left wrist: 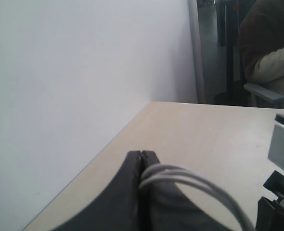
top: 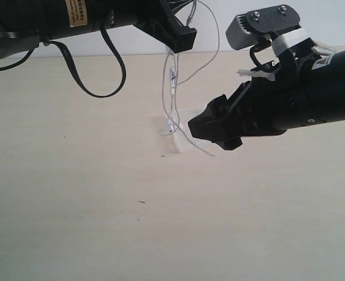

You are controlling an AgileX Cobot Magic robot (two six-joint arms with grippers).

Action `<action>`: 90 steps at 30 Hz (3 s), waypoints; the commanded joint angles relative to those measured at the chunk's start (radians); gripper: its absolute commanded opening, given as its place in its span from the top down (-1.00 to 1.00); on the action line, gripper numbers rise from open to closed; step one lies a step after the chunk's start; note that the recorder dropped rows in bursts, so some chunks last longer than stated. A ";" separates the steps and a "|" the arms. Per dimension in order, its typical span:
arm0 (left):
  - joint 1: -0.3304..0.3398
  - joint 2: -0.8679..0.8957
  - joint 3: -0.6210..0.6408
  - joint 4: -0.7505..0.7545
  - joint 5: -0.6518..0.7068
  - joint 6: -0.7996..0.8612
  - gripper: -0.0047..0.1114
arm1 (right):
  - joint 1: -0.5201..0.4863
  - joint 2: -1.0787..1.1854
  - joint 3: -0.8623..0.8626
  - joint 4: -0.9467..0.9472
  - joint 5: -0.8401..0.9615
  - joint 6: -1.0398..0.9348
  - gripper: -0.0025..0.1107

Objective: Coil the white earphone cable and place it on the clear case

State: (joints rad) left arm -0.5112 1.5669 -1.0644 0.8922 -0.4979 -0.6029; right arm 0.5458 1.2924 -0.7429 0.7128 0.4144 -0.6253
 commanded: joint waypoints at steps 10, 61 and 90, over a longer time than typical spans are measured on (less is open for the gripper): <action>0.001 -0.013 0.001 -0.013 0.003 -0.007 0.92 | 0.001 -0.056 0.047 0.128 -0.087 -0.173 -0.38; 0.001 -0.013 0.001 -0.010 0.003 -0.032 0.92 | 0.001 -0.173 0.277 1.032 0.102 -1.203 -0.40; 0.001 0.032 0.006 0.066 -0.094 -0.272 0.92 | 0.001 -0.002 0.154 1.032 -0.061 -1.210 -0.50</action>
State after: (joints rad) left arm -0.5112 1.5972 -1.0617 0.9626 -0.5766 -0.8683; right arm 0.5458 1.2888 -0.5805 1.7391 0.3446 -1.8368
